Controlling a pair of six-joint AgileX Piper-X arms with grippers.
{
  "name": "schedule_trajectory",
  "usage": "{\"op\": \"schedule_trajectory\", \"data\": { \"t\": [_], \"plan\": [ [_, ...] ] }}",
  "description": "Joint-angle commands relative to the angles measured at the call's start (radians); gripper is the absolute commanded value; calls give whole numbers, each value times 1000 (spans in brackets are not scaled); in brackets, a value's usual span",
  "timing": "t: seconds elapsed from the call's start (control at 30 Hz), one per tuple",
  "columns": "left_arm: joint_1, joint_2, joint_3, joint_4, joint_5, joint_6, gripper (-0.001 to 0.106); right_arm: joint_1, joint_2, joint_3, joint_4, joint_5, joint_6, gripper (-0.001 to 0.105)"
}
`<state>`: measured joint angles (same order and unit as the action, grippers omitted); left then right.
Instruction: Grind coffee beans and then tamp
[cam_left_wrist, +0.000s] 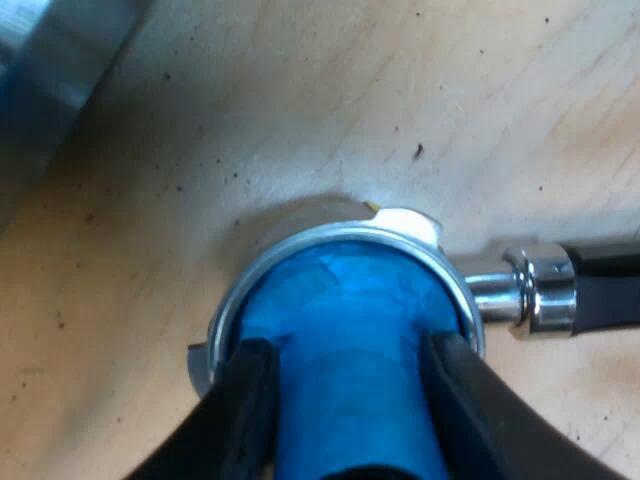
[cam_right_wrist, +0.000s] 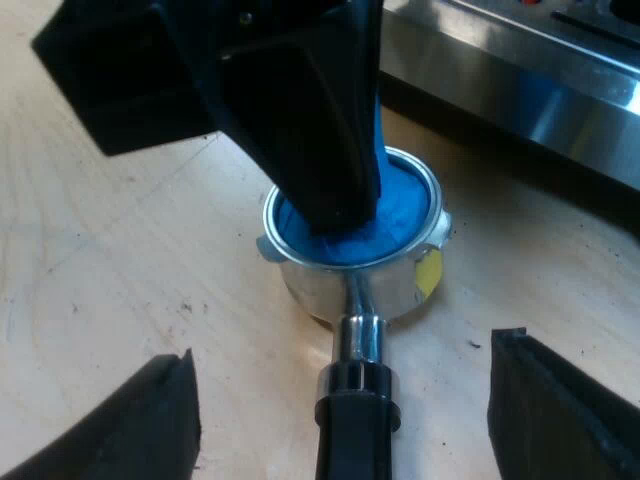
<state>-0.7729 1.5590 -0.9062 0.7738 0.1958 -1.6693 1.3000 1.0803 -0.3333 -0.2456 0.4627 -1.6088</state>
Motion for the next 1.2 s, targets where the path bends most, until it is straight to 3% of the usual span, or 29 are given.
{"op": "schedule_trajectory", "data": {
  "t": [0.03, 0.63, 0.8, 1.0, 1.2],
  "plan": [
    [-9, 24, 50, 61, -21, -10, 0, -3, -7, 2, -13, 2, 1, 63],
    [-9, -243, 9, 63, -29, -8, 0, -3, -7, -1, -125, 4, -12, 63],
    [-6, -314, 9, 116, -75, 5, 0, -3, -7, -1, -164, 4, -46, 63],
    [70, -373, 9, 194, -80, 16, 0, -3, -7, -1, -201, 4, -55, 63],
    [218, -404, 31, 245, -80, 29, 0, -3, -7, -1, -201, 4, -55, 63]
  ]
}}
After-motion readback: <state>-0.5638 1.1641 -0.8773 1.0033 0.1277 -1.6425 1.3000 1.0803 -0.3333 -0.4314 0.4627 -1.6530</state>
